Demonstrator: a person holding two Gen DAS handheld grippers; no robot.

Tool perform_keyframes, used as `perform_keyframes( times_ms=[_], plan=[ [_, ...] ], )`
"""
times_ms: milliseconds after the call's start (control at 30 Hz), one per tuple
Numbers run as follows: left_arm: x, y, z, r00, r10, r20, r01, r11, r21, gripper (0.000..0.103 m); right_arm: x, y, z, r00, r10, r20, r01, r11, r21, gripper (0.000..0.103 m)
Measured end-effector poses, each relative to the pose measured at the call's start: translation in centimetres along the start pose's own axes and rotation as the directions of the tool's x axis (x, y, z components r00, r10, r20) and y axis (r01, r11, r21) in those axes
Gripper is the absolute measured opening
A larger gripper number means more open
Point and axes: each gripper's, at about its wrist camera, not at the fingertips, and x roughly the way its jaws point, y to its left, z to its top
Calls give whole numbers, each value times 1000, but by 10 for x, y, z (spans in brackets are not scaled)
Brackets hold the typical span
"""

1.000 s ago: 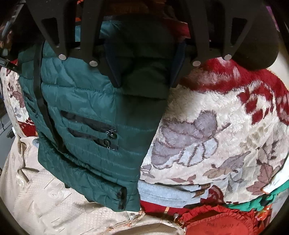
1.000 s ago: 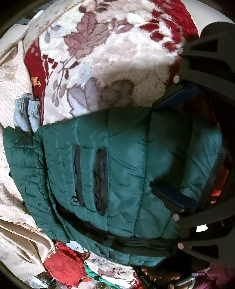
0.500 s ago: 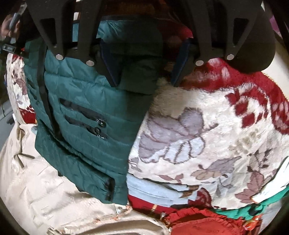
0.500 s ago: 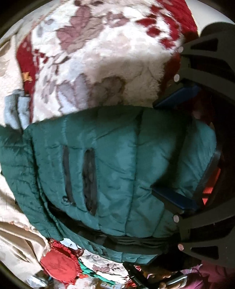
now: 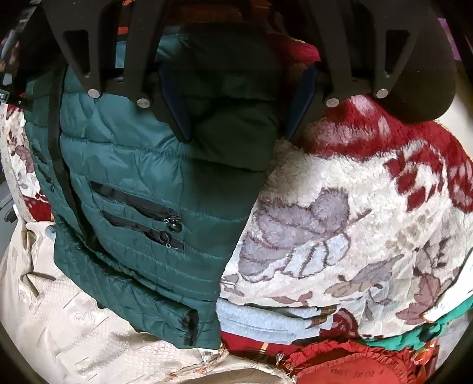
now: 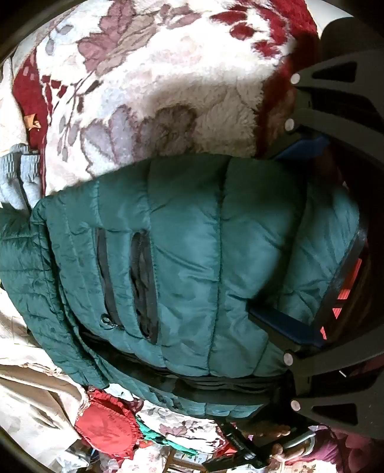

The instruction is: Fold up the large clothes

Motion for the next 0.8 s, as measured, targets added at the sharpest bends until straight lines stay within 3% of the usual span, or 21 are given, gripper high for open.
perform_keyframes(
  times_ms=[167, 233, 367, 467, 533, 600, 633, 667, 800],
  plan=[
    [4, 0, -3, 999, -34, -21, 33, 999, -27, 48, 1, 2, 2, 1000, 12, 4, -12, 1000, -1, 90],
    [4, -1, -3, 999, -27, -20, 27, 999, -18, 48, -4, 9, 2, 998, 61, 6, -61, 997, -42, 84],
    [4, -3, -3, 1000, -17, -17, 16, 1000, -24, 48, -9, 24, 4, 997, 73, 3, -72, 989, -128, 82],
    [5, -4, -5, 1000, -6, -5, 6, 1000, -21, 48, 2, 17, 3, 998, 67, 11, -66, 994, -92, 82],
    [3, -7, -5, 1000, -9, -6, 9, 1000, 3, 40, 3, 18, 4, 998, 60, 11, -59, 995, -83, 80],
    [-2, -11, -4, 1000, -15, -1, 15, 999, 30, 8, -4, 23, 5, 997, 71, 40, -66, 991, -113, 57],
    [-7, -15, -3, 1000, 0, 10, 0, 999, 54, 2, -9, 26, 6, 996, 62, 64, -53, 990, -129, 36],
    [-11, -17, 0, 1000, 1, 17, -2, 998, 67, 0, -14, 27, 6, 996, 50, 75, -39, 990, -137, 26],
    [-33, -16, 17, 995, -74, 60, 71, 997, 40, 0, -36, 23, 19, 985, 110, 136, -94, 988, -119, 20]
  ],
)
